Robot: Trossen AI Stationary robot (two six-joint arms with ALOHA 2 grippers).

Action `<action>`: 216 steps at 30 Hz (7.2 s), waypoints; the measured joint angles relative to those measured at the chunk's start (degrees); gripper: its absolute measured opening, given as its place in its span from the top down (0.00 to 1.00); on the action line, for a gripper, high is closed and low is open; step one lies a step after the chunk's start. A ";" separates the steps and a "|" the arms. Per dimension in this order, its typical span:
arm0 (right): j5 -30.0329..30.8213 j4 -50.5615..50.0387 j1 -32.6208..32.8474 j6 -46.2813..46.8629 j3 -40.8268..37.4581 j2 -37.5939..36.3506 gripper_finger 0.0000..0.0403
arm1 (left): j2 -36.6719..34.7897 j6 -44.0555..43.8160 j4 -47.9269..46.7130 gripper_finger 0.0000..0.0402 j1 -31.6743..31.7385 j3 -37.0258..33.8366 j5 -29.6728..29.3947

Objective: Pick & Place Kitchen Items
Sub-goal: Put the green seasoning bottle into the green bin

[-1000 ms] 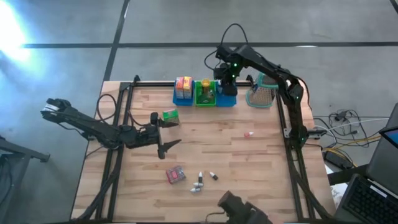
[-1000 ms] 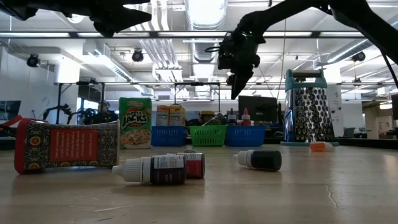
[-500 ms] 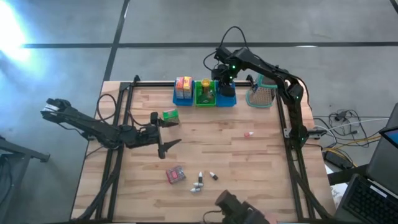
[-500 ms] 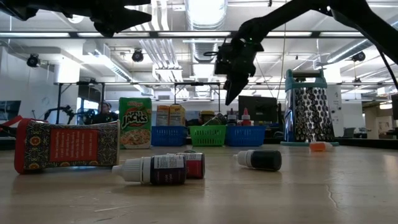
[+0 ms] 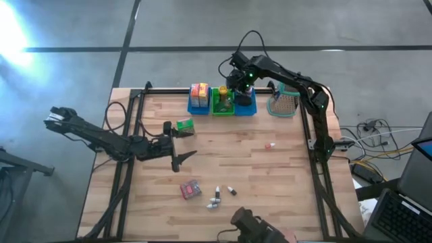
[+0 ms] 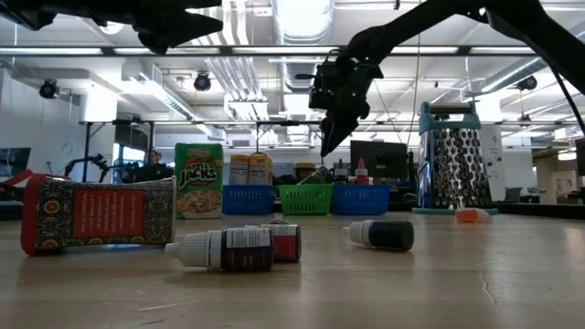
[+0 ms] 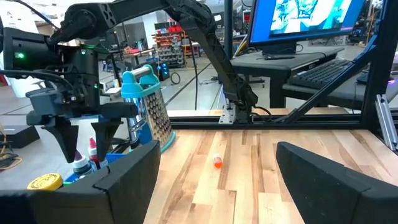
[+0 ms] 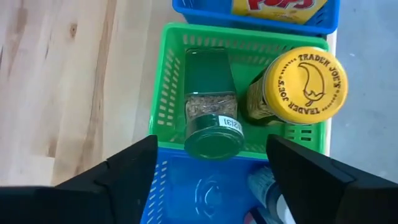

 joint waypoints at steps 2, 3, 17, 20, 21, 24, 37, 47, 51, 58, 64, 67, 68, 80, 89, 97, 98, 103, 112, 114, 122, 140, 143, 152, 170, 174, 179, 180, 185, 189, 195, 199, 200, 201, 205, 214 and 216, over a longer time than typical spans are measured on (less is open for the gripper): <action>0.09 0.17 -0.10 0.06 -0.37 0.00 0.23 | 0.00 0.00 0.00 0.19 0.00 0.00 0.00; 0.11 0.36 -0.11 -0.04 -0.74 0.00 0.21 | 0.00 0.00 0.00 0.19 0.00 0.00 0.00; 0.13 11.05 -0.22 -1.23 -10.16 0.07 0.19 | 0.00 0.02 -0.03 0.19 0.00 0.00 0.00; 0.13 11.02 -0.22 -1.23 -10.84 0.07 0.22 | 0.00 0.04 -0.04 0.19 0.01 0.00 0.00; 0.13 11.08 -0.22 -1.28 -11.07 0.07 0.23 | 0.00 0.04 -0.04 0.19 0.02 0.00 0.00; 0.16 11.61 -0.23 -1.47 -11.66 0.07 0.27 | 0.00 0.03 -0.04 0.19 0.02 0.00 0.00; 0.12 13.11 0.18 -1.04 -12.02 0.04 0.46 | 0.00 0.02 -0.04 0.19 0.02 0.00 0.00; 0.07 11.28 1.46 1.66 -9.53 0.13 0.47 | 0.00 0.02 -0.02 0.19 0.02 0.00 0.01; 0.08 9.22 2.04 1.91 -6.69 0.13 0.46 | 0.00 0.02 -0.02 0.19 0.02 0.00 0.01; 8.95 1.74 3.50 1.75 -0.56 0.11 0.50 | 0.00 0.01 -0.02 0.19 0.02 0.00 0.02; 13.84 -2.08 5.04 0.32 1.91 0.11 0.47 | 0.00 0.00 -0.02 0.19 0.02 0.00 0.02; 14.13 -2.11 6.12 0.01 1.97 0.11 0.47 | 0.00 0.00 -0.02 0.19 0.02 0.00 0.02; 14.31 -2.08 6.48 -0.13 1.97 0.11 0.47 | 0.00 0.00 -0.02 0.19 0.02 0.00 0.02; 20.25 -2.37 8.78 -1.59 0.79 2.54 0.48 | 0.00 0.00 0.00 0.19 0.02 0.00 0.02; 22.56 -2.36 9.69 -2.70 1.99 3.76 0.46 | 0.00 0.04 0.02 0.19 0.02 0.00 0.02; 22.71 -2.08 10.37 -3.08 1.97 3.76 0.33 | 0.00 0.98 -0.02 0.19 0.04 0.01 0.03; 22.70 -1.71 10.44 -3.09 1.97 3.76 0.33 | 0.00 0.98 -0.02 0.19 0.04 0.01 0.03; 22.69 -1.30 11.02 -2.89 3.23 3.76 0.35 | 0.00 0.97 -0.09 0.19 0.04 0.01 0.03; 18.03 -5.65 9.29 4.10 5.74 3.57 0.43 | 0.00 0.92 -0.95 0.19 0.07 0.00 0.04; 12.19 -5.88 8.11 5.19 5.50 3.54 0.42 | 0.00 0.90 -1.21 0.19 0.07 0.00 0.04; 4.26 -5.68 4.79 7.69 4.33 3.54 0.35 | 0.00 0.62 -1.82 0.19 0.07 0.01 0.04; 3.08 6.09 4.07 9.16 -6.54 -2.62 0.52 | 0.00 -2.47 -4.00 0.19 0.07 0.02 0.04; 2.69 9.93 3.65 10.55 -12.47 -7.75 0.56 | 0.00 -2.87 -4.02 0.19 0.07 0.02 0.04; 0.96 41.69 3.26 16.03 -36.32 -24.41 0.66 | 0.00 -3.01 -4.04 0.19 0.04 0.02 0.04; -0.10 58.10 3.20 22.79 -51.47 -27.43 0.38 | 0.00 -3.28 -3.36 0.19 0.13 0.02 0.04; -0.08 58.54 3.10 22.81 -51.87 -25.68 0.29 | 0.00 -3.23 -3.32 0.19 0.29 0.02 0.03; -0.06 60.00 2.81 22.43 -51.82 -23.33 0.21 | -0.02 -2.89 -3.34 0.19 0.35 0.02 0.04; -0.06 60.42 2.61 22.47 -51.82 -22.80 0.20 | -0.02 -2.86 -3.34 0.19 0.35 0.02 0.04; -0.05 62.74 1.55 22.71 -51.83 -20.64 0.15 | -0.02 -2.84 -3.37 0.19 0.34 0.02 0.04; -0.20 63.83 1.22 23.08 -51.84 -19.36 0.13 | -0.02 -2.82 -3.36 0.19 0.35 0.02 0.04; -0.70 66.37 1.27 22.95 -51.84 -16.45 0.16 | -0.02 -2.80 -3.37 0.19 0.35 0.02 0.04; -1.88 68.21 1.27 23.18 -51.84 -15.27 0.21 | -0.02 -2.90 -3.35 0.19 0.33 0.02 0.04; -1.90 68.41 1.27 23.27 -51.84 -15.25 0.23 | -0.03 -2.90 -3.35 0.19 0.33 0.02 0.04; -1.97 68.37 1.27 23.29 -51.84 -15.23 0.24 | -0.04 -2.91 -3.37 0.19 0.33 0.02 0.03; -2.05 68.36 1.30 23.30 -51.84 -14.88 0.31 | -0.04 -2.93 -3.36 0.19 0.33 0.02 0.04; -2.09 67.27 1.38 23.66 -51.58 -15.15 0.49 | -0.04 -3.09 -3.26 0.19 0.31 0.02 0.04; -2.08 65.33 1.40 23.64 -50.49 -15.24 0.51 | -0.04 -3.10 -3.22 0.19 0.31 0.02 0.04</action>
